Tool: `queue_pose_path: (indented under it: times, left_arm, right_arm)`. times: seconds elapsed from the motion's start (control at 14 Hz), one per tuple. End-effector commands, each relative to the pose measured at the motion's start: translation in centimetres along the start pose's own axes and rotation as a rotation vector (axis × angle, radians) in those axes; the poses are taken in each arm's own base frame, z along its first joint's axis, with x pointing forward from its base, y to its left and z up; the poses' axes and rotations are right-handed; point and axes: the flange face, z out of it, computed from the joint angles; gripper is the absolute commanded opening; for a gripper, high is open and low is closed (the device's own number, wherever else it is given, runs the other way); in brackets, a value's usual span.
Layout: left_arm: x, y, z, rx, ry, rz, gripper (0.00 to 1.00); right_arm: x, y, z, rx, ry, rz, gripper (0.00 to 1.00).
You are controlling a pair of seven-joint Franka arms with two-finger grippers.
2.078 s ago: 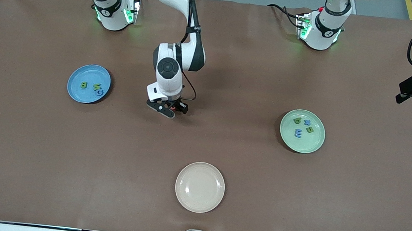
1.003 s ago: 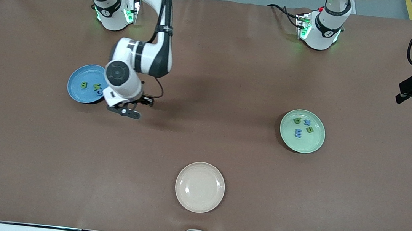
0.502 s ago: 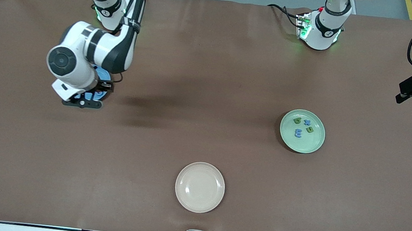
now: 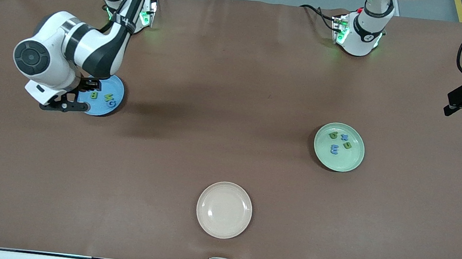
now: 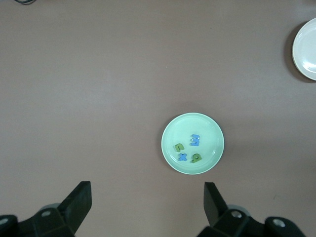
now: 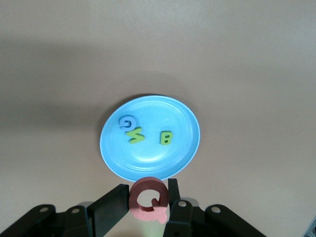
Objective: Sort uppercase to blue plate, lowercase to green plate
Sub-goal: 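Carry the pink Q with the right gripper over the blue plate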
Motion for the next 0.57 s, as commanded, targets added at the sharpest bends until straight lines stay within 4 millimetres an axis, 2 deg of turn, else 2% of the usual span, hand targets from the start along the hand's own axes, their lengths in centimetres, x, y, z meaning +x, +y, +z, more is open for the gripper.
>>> queue_pose_path:
  times: [0.0,0.29,0.5]
  left_arm:
    - [-0.3,0.2,-0.8,-0.008,0.007,0.017,1.0]
    - [-0.3,0.2,-0.8,-0.008,0.007,0.017,1.0]
    - [-0.3,0.2,-0.7,-0.008,0.006,0.017,1.0]
  right_arm:
    - [-1.2,1.7,1.6,0.011,-0.03,0.006,0.03]
    - [-2.1,2.8,6.1,-0.011,0.009,0.039,0.03]
    - [-1.9,0.8,10.3,0.044,0.013,0.041,0.03]
